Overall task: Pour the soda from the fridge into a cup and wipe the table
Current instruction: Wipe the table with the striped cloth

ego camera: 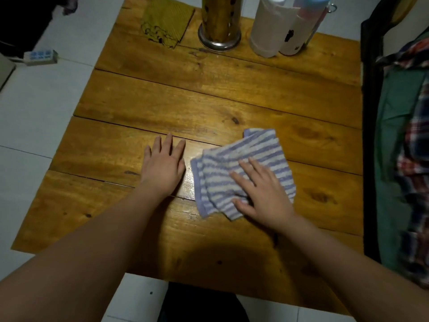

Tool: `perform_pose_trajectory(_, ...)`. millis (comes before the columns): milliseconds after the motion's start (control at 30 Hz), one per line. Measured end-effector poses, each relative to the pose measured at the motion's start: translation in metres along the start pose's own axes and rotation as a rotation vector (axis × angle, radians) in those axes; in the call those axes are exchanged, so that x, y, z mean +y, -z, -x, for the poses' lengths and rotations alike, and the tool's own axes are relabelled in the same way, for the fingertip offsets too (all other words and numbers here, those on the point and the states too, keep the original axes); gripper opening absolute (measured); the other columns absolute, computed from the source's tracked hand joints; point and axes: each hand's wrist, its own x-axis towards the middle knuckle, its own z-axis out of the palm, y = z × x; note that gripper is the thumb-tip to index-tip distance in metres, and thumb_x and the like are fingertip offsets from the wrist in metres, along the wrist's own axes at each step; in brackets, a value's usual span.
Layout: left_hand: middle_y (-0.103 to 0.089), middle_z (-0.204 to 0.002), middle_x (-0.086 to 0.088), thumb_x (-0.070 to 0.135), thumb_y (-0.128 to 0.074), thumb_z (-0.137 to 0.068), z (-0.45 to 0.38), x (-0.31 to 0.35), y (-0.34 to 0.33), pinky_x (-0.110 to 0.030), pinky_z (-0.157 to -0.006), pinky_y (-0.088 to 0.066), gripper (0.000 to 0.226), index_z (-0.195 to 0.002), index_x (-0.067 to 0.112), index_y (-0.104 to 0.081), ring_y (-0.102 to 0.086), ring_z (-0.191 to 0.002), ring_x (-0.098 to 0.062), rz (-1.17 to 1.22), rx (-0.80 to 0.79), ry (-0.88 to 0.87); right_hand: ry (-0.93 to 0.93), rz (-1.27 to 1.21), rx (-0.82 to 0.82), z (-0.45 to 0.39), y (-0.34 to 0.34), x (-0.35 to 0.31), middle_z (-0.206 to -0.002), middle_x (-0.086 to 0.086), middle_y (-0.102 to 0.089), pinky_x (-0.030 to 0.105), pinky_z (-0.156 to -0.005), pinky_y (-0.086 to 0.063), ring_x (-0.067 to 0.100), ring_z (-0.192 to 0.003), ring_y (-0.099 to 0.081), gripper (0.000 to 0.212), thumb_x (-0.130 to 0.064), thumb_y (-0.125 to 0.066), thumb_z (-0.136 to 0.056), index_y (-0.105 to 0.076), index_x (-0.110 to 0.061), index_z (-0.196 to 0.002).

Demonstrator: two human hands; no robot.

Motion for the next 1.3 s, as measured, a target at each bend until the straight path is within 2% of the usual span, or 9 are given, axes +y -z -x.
perform_pose_trajectory(133, -0.003, -0.158, -0.010, 0.035, -0.027, -0.098, -0.002, 0.000, 0.001, -0.049, -0.115, -0.010, 0.053, -0.148, 0.026, -0.009, -0.001, -0.144, -0.033, -0.005, -0.023, 0.005, 0.016, 0.066, -0.016, -0.010, 0.002, 0.009, -0.151, 0.009, -0.029, 0.042, -0.111, -0.006, 0.030, -0.140, -0.021, 0.062, -0.061, -0.027, -0.087, -0.033, -0.028, -0.139)
perform_pose_trajectory(267, -0.005, -0.158, -0.009, 0.035, -0.028, -0.098, -0.003, -0.002, 0.003, -0.049, -0.115, -0.013, 0.053, -0.148, 0.027, -0.010, -0.002, -0.144, -0.033, -0.022, -0.023, -0.008, -0.213, -0.035, 0.003, -0.047, 0.015, 0.018, -0.157, 0.008, 0.003, 0.049, -0.114, 0.001, 0.028, -0.143, 0.009, 0.062, -0.057, -0.034, -0.090, -0.019, -0.031, -0.144)
perform_pose_trajectory(400, -0.007, -0.157, -0.010, 0.036, -0.028, -0.098, -0.003, -0.002, 0.000, -0.049, -0.114, -0.015, 0.053, -0.148, 0.026, -0.012, -0.004, -0.144, -0.033, -0.037, -0.012, -0.016, -0.350, -0.119, 0.015, -0.076, 0.023, 0.008, -0.157, 0.009, 0.002, 0.056, -0.112, 0.001, 0.034, -0.142, 0.010, 0.053, -0.042, -0.039, -0.095, -0.023, -0.024, -0.143)
perform_pose_trajectory(567, -0.009, -0.157, -0.011, 0.034, -0.028, -0.098, -0.003, -0.004, -0.003, -0.051, -0.114, -0.016, 0.052, -0.147, 0.026, -0.014, -0.006, -0.144, -0.034, -0.025, 0.016, -0.027, -0.175, -0.078, -0.039, -0.061, 0.019, -0.007, -0.157, 0.005, 0.002, 0.060, -0.112, 0.003, 0.037, -0.141, 0.013, 0.045, -0.035, -0.036, -0.097, -0.028, -0.021, -0.139)
perform_pose_trajectory(700, -0.008, -0.157, -0.010, 0.035, -0.027, -0.099, -0.003, -0.005, -0.001, -0.050, -0.114, -0.016, 0.051, -0.148, 0.026, -0.013, -0.005, -0.144, -0.034, -0.018, -0.005, -0.030, 0.028, 0.027, -0.016, -0.026, 0.002, -0.018, -0.152, 0.010, -0.025, 0.065, -0.107, -0.011, 0.042, -0.140, -0.012, 0.048, -0.033, -0.060, -0.086, -0.044, -0.020, -0.130)
perform_pose_trajectory(867, -0.010, -0.157, -0.007, 0.033, -0.033, -0.098, -0.002, -0.013, 0.001, -0.048, -0.114, -0.015, 0.050, -0.146, 0.028, -0.019, -0.005, -0.145, -0.031, 0.069, 0.003, -0.056, -0.065, 0.058, -0.021, -0.004, -0.002, -0.018, -0.142, 0.010, -0.045, 0.068, -0.097, -0.027, 0.042, -0.131, -0.036, 0.050, -0.037, -0.070, -0.075, -0.052, -0.023, -0.119)
perform_pose_trajectory(1067, -0.004, -0.158, -0.001, 0.031, -0.035, -0.099, 0.005, -0.027, 0.004, -0.040, -0.116, -0.008, 0.051, -0.147, 0.029, -0.017, 0.000, -0.146, -0.022, 0.137, -0.013, -0.124, -0.332, -0.063, -0.008, -0.030, 0.010, -0.011, -0.157, 0.000, 0.001, 0.060, -0.110, 0.001, 0.032, -0.142, 0.011, 0.047, -0.039, -0.036, -0.096, -0.025, -0.027, -0.141)
perform_pose_trajectory(1200, -0.011, -0.157, -0.003, 0.032, -0.035, -0.098, 0.002, -0.030, 0.008, -0.040, -0.117, -0.008, 0.052, -0.147, 0.022, -0.020, -0.006, -0.145, -0.021, 0.120, 0.001, -0.113, -0.401, -0.158, 0.010, -0.057, 0.018, -0.024, -0.157, -0.001, 0.000, 0.063, -0.109, 0.002, 0.036, -0.141, 0.013, 0.047, -0.040, -0.035, -0.097, -0.025, -0.024, -0.140)
perform_pose_trajectory(1300, -0.017, -0.156, -0.007, 0.032, -0.038, -0.097, -0.003, -0.034, 0.010, -0.040, -0.117, -0.009, 0.053, -0.145, 0.018, -0.023, -0.012, -0.144, -0.023, 0.131, 0.019, -0.109, -0.258, -0.131, -0.027, -0.064, 0.015, -0.047, -0.157, -0.002, 0.000, 0.063, -0.108, 0.005, 0.038, -0.141, 0.014, 0.045, -0.038, -0.036, -0.097, -0.026, -0.024, -0.139)
